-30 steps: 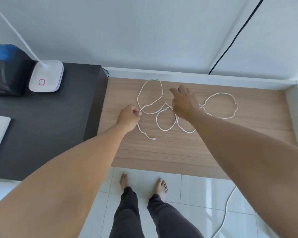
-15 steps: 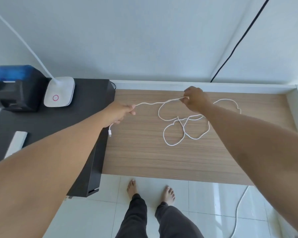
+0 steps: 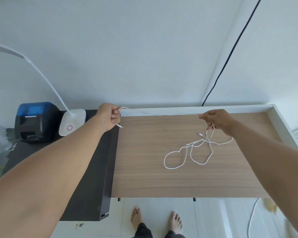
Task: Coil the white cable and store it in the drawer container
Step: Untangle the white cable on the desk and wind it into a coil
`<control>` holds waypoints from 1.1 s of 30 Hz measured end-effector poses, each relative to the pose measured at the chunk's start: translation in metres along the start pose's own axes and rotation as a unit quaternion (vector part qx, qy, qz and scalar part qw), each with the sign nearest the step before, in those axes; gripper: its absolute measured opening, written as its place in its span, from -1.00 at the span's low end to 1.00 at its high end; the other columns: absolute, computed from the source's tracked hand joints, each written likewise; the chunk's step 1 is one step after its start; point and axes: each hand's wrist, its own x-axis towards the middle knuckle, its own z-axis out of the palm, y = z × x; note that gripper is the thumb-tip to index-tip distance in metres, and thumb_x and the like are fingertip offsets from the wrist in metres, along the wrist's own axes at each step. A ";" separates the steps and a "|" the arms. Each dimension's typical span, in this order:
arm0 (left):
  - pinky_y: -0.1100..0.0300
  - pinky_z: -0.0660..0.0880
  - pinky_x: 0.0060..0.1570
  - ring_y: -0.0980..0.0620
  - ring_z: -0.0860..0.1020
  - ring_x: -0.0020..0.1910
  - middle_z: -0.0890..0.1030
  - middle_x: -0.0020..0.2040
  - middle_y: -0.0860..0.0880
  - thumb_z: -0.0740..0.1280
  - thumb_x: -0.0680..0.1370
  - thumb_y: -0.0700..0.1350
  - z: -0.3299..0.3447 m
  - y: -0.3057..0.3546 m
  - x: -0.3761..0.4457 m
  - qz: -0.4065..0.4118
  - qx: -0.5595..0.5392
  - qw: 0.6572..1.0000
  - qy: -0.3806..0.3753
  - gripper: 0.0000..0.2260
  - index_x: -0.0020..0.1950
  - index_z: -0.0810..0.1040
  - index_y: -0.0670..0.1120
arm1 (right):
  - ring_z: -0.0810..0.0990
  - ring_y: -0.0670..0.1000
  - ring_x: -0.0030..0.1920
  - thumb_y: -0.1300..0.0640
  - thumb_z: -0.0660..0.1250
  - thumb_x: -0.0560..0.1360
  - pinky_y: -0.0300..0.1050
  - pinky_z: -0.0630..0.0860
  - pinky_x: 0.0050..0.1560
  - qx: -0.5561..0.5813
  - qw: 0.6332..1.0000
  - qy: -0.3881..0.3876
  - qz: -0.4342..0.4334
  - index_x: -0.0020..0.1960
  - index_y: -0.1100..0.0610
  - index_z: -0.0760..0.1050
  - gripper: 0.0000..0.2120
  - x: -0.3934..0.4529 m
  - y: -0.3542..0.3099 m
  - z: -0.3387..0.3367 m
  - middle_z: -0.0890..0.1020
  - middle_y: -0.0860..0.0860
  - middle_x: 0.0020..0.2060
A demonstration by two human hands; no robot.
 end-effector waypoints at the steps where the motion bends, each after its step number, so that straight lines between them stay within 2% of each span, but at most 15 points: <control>1: 0.30 0.12 -0.64 0.13 0.21 -0.62 0.33 -0.43 -0.03 0.10 0.56 -0.33 0.001 0.003 0.000 0.008 -0.018 1.000 -0.013 -0.82 -0.17 0.45 -0.20 | 0.43 0.02 -0.45 0.02 0.51 0.44 -0.27 0.41 -0.49 0.003 1.000 0.016 -0.003 -0.26 0.17 0.60 -0.77 -0.001 0.002 0.000 0.43 0.05 -0.43; 4: 0.29 0.24 -0.57 0.13 0.30 -0.56 0.46 -0.27 -0.12 0.10 0.57 -0.41 0.008 0.009 -0.001 0.023 -0.004 0.999 -0.037 -0.80 -0.11 0.50 -0.29 | 0.36 0.00 -0.40 -0.03 0.50 0.44 -0.17 0.38 -0.38 -0.019 0.998 0.060 -0.009 -0.20 0.13 0.66 -0.78 -0.001 0.000 0.005 0.41 0.00 -0.45; 7: 0.34 0.25 -0.61 0.17 0.29 -0.58 0.58 -0.30 -0.09 0.11 0.61 -0.39 0.014 0.009 -0.001 -0.029 0.028 0.997 -0.062 -0.82 -0.01 0.50 -0.28 | 0.44 -0.03 -0.38 -0.06 0.48 0.43 -0.19 0.37 -0.35 -0.089 0.992 0.085 -0.033 -0.23 0.09 0.67 -0.78 0.001 -0.011 0.021 0.52 -0.04 -0.44; 9: 0.37 0.16 -0.69 0.19 0.24 -0.64 0.52 -0.42 0.01 0.14 0.63 -0.30 0.018 0.009 -0.002 -0.090 0.055 0.993 -0.061 -0.83 -0.05 0.52 -0.23 | 0.47 -0.05 -0.35 -0.06 0.46 0.45 -0.20 0.36 -0.36 -0.139 0.983 0.098 -0.064 -0.29 0.06 0.64 -0.77 0.003 -0.020 0.033 0.55 -0.04 -0.40; 12: 0.34 0.04 -0.76 0.16 0.16 -0.70 0.30 -0.59 0.06 0.24 0.62 -0.05 0.025 0.009 -0.007 -0.115 0.101 0.988 -0.005 -0.69 -0.30 0.43 -0.13 | 0.49 -0.10 -0.35 -0.09 0.38 0.49 -0.23 0.31 -0.39 -0.154 0.973 0.153 -0.082 -0.32 0.00 0.58 -0.74 0.004 -0.035 0.044 0.54 -0.10 -0.41; 13: 0.36 0.03 -0.73 0.14 0.15 -0.70 0.27 -0.59 0.05 0.23 0.60 -0.01 0.025 0.011 -0.007 -0.111 0.089 0.990 0.019 -0.65 -0.35 0.39 -0.11 | 0.49 -0.10 -0.34 -0.09 0.36 0.49 -0.23 0.30 -0.39 -0.150 0.970 0.172 -0.082 -0.31 0.00 0.58 -0.74 0.003 -0.039 0.045 0.55 -0.10 -0.41; 15: 0.35 0.06 -0.68 0.11 0.16 -0.66 0.32 -0.55 0.01 0.16 0.60 -0.05 0.023 0.014 -0.007 -0.081 0.027 0.996 0.036 -0.69 -0.30 0.41 -0.15 | 0.52 -0.06 -0.35 -0.10 0.33 0.50 -0.23 0.31 -0.40 -0.144 0.967 0.194 -0.075 -0.30 0.00 0.58 -0.73 0.003 -0.044 0.044 0.56 -0.09 -0.42; 18: 0.27 0.17 -0.58 0.10 0.23 -0.54 0.48 -0.32 -0.05 0.06 0.58 -0.28 0.018 0.021 -0.009 -0.016 -0.081 0.996 -0.025 -0.79 -0.14 0.45 -0.21 | 0.53 0.04 -0.36 -0.10 0.30 0.51 -0.21 0.31 -0.42 -0.158 0.963 0.209 -0.060 -0.32 0.04 0.55 -0.69 0.002 -0.046 0.041 0.55 -0.04 -0.45; 21: 0.30 0.18 -0.60 0.14 0.24 -0.57 0.39 -0.37 0.01 0.07 0.60 -0.32 0.004 0.028 -0.012 0.011 -0.138 0.986 -0.097 -0.76 -0.07 0.52 -0.21 | 0.54 0.08 -0.34 -0.14 0.29 0.52 -0.19 0.31 -0.42 -0.148 0.960 0.230 -0.053 -0.29 0.09 0.57 -0.64 0.002 -0.045 0.035 0.56 -0.01 -0.45; 24: 0.30 0.10 -0.69 0.16 0.18 -0.64 0.33 -0.51 0.09 0.20 0.65 -0.12 -0.012 0.036 -0.016 0.028 -0.107 0.989 -0.094 -0.83 -0.03 0.54 -0.12 | 0.46 0.09 -0.41 -0.20 0.35 0.48 -0.17 0.34 -0.39 -0.150 0.971 0.181 -0.051 -0.26 0.15 0.60 -0.59 0.003 -0.044 0.023 0.52 0.03 -0.45; 26: 0.30 0.09 -0.69 0.16 0.16 -0.65 0.29 -0.56 0.10 0.31 0.61 -0.03 -0.018 0.040 -0.018 0.042 -0.093 0.993 -0.051 -0.83 -0.10 0.53 -0.11 | 0.38 0.08 -0.40 -0.14 0.40 0.48 -0.12 0.40 -0.30 -0.110 0.985 0.118 -0.053 -0.19 0.16 0.65 -0.65 0.002 -0.041 0.015 0.45 0.06 -0.44; 28: 0.30 0.08 -0.69 0.15 0.15 -0.66 0.29 -0.57 0.09 0.36 0.57 -0.01 -0.022 0.042 -0.020 0.054 -0.112 0.992 0.001 -0.77 -0.20 0.49 -0.10 | 0.39 0.05 -0.41 -0.07 0.41 0.50 -0.16 0.44 -0.32 -0.075 0.990 0.099 -0.060 -0.12 0.13 0.67 -0.74 -0.001 -0.040 0.009 0.45 0.04 -0.42; 30: 0.29 0.09 -0.67 0.14 0.17 -0.65 0.30 -0.56 0.07 0.30 0.60 -0.02 -0.026 0.043 -0.021 0.062 -0.165 0.984 0.014 -0.74 -0.24 0.46 -0.10 | 0.44 -0.01 -0.42 -0.04 0.40 0.52 -0.21 0.41 -0.40 -0.062 0.990 0.108 -0.062 -0.07 0.10 0.66 -0.80 -0.004 -0.038 0.005 0.50 0.01 -0.39; 33: 0.28 0.19 -0.58 0.11 0.28 -0.60 0.45 -0.45 0.01 0.13 0.62 -0.15 -0.026 0.043 -0.023 0.094 -0.221 0.970 -0.026 -0.77 -0.15 0.50 -0.15 | 0.46 -0.02 -0.40 -0.01 0.41 0.51 -0.20 0.39 -0.38 -0.052 0.990 0.114 -0.066 -0.08 0.09 0.66 -0.83 -0.006 -0.031 0.002 0.55 -0.01 -0.36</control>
